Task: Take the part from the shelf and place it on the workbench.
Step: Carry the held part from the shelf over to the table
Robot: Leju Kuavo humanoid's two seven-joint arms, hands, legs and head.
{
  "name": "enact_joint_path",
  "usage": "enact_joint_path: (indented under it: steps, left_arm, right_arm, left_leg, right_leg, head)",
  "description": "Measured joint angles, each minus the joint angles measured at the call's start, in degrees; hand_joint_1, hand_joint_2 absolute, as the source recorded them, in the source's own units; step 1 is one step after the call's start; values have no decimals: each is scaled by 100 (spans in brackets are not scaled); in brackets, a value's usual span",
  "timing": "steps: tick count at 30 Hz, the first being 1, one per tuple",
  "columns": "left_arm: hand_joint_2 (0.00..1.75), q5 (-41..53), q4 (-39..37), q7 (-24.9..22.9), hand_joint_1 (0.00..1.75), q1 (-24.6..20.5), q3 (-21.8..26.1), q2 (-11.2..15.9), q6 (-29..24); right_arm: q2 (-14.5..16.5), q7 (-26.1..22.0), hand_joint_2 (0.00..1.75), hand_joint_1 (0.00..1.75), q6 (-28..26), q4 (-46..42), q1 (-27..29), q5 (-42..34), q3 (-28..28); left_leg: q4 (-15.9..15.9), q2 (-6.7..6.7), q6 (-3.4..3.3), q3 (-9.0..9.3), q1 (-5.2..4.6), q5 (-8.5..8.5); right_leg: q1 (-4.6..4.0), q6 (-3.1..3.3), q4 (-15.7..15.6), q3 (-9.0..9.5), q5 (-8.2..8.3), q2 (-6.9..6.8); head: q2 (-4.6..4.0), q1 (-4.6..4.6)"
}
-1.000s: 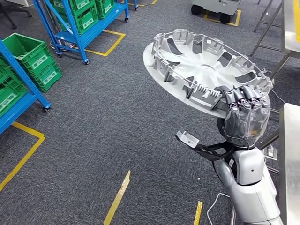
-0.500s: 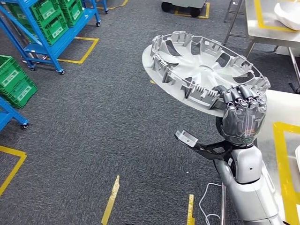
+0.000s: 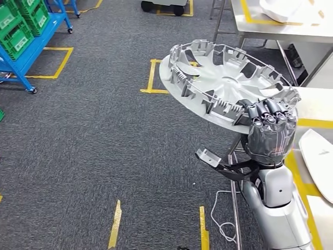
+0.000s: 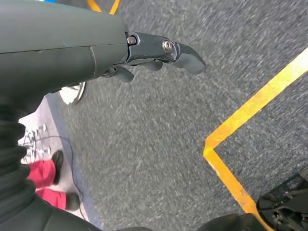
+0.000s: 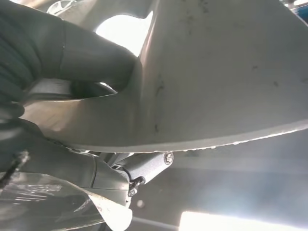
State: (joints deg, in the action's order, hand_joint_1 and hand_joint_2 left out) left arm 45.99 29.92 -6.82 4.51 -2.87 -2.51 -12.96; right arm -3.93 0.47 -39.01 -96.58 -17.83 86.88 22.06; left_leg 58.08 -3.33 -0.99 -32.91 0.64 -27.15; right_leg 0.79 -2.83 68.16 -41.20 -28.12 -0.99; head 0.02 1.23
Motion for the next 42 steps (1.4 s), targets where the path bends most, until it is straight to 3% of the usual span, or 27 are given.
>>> enact_joint_path:
  steps: [2,3,6,8,10,12,13,15,17,19,21,23,25,27,28,29,30,32,34,36,37,39,40,42]
  left_arm:
    - [175,0,0,0,0,-5,-1,4,-1]
    - [175,0,0,0,0,-9,-2,7,-2]
    - [175,-1,0,-5,0,-31,-3,12,-7]
    - [175,-3,0,-8,0,-45,-4,13,-9]
    - [175,-6,-3,-8,0,-42,-5,13,-4]
    - [175,-7,-7,-9,0,-24,-6,13,7]
    - [175,-8,-9,-8,0,-17,-7,13,10]
    - [175,-11,-11,-8,0,-13,-8,13,15]
    - [175,-14,-16,-8,0,-16,-8,16,15]
    - [175,-14,-22,-8,0,-25,-11,19,17]
    - [175,-15,-24,-7,0,-45,-25,13,21]
    - [175,-17,-24,-4,0,-66,-40,10,22]
    - [175,-18,-25,-3,0,-70,-45,13,22]
    - [175,-18,-28,-2,0,-58,-48,12,23]
    - [175,-18,-30,-2,0,-55,-49,11,24]
    - [175,-18,-31,-2,0,-55,-49,11,24]
    - [175,-18,-32,-2,0,-57,-50,10,24]
    - [175,-17,-33,-2,0,-62,-50,11,24]
    - [175,-16,-35,-2,0,-71,-50,15,24]
    - [175,-16,-38,-1,0,-87,-51,16,24]
    - [175,-16,-38,-1,0,-98,-52,17,23]
    - [175,-16,-42,3,0,-113,-53,20,24]
    - [175,-16,-47,5,0,-113,-54,21,24]
    - [175,-16,-62,7,0,-94,-54,21,27]
  right_arm:
    - [-2,-14,175,175,0,0,-6,5,-6]
    - [-2,-22,175,175,0,-1,-8,10,-5]
    - [-3,-42,175,175,0,-4,-5,24,-25]
    - [-3,-50,175,175,0,-6,-10,33,-39]
    - [-2,-55,175,175,0,-5,-16,46,-39]
    - [-1,-59,175,175,0,1,-12,57,-38]
    - [-1,-62,175,175,0,6,-9,61,-38]
    - [-1,-64,175,175,0,14,-5,67,-38]
    - [-1,-65,175,175,0,17,-13,73,-39]
    - [-2,-64,175,175,0,23,-23,81,-40]
    - [-3,-65,175,175,0,27,-15,86,-41]
    - [-3,-67,175,175,0,28,-11,86,-43]
    - [-2,-67,175,175,0,31,-20,86,-42]
    - [-2,-66,175,175,0,39,-21,86,-38]
    - [-2,-64,175,175,0,44,-18,86,-37]
    - [-3,-64,175,175,0,51,-15,86,-38]
    - [-4,-64,175,175,0,58,-13,87,-40]
    - [-4,-63,175,175,0,65,-25,92,-40]
    - [-4,-57,175,175,0,69,-51,99,-33]
    - [-8,-49,175,175,0,74,-66,107,-40]
    - [-10,-46,175,175,0,75,-68,112,-46]
    - [-11,-38,175,175,0,79,-86,124,-52]
    - [-10,-33,175,175,0,81,-94,129,-50]
    - [-9,-24,175,175,0,91,-101,135,-45]
  left_leg:
    - [4,-115,54,31,-29,-36]
    - [5,-166,81,47,-42,-51]
    - [2,-266,173,91,-36,-89]
    - [212,-52,227,23,-12,-250]
    - [893,237,245,-288,-1,-612]
    - [1591,313,239,-645,-4,-849]
    - [1673,323,228,-711,-5,-793]
    - [1184,394,192,-543,-4,-373]
    - [442,638,154,-242,13,-7]
    - [115,774,134,-105,18,44]
    - [55,664,101,-82,10,31]
    - [3,523,37,-57,13,51]
    - [-21,376,-13,-42,4,51]
    - [-19,222,-29,-40,-6,37]
    - [-19,143,-27,-36,-7,29]
    - [-18,69,-19,-27,-7,18]
    - [-18,-1,-5,-12,-7,3]
    - [-10,-127,45,22,-27,-35]
    - [-3,-236,99,45,-60,-63]
    - [-10,-341,149,68,-65,-78]
    - [12,-306,181,76,-53,-110]
    - [325,-48,229,-42,-26,-323]
    - [658,126,236,-193,-18,-495]
    - [1430,280,227,-587,-19,-786]
  right_leg:
    - [-41,51,-734,429,220,-202]
    - [-62,91,-920,540,246,-253]
    - [-83,217,-975,558,239,-101]
    - [-57,283,-998,579,255,14]
    - [-47,327,-1006,597,255,134]
    - [-63,346,-1004,611,249,288]
    - [-70,348,-1002,621,247,375]
    - [-72,342,-995,646,238,547]
    - [-70,318,-970,645,225,694]
    - [-52,264,-952,597,231,824]
    - [-25,195,-954,535,243,915]
    - [-38,142,-773,411,127,664]
    - [-51,101,-160,102,-181,275]
    - [-32,63,547,-259,-436,152]
    - [-20,48,678,-331,-431,133]
    - [-11,39,563,-277,-316,106]
    - [-5,36,236,-109,-129,51]
    - [-30,58,-578,329,163,-190]
    - [-71,132,-939,534,220,-300]
    - [-88,218,-950,539,225,-167]
    - [-82,250,-959,543,234,-101]
    - [-56,314,-979,564,247,27]
    - [-50,334,-981,568,247,91]
    - [-60,358,-979,576,243,245]
  head:
    - [0,-6]
    - [0,-12]
    - [0,-20]
    - [0,-37]
    - [1,-63]
    - [1,-71]
    - [1,-71]
    - [0,-72]
    - [1,-68]
    - [1,-68]
    - [1,-69]
    - [1,-46]
    - [1,-20]
    - [1,-14]
    - [1,-14]
    - [0,-12]
    - [0,-11]
    - [0,-14]
    - [1,-27]
    - [2,-37]
    - [2,-44]
    - [1,-81]
    - [1,-102]
    - [1,-119]
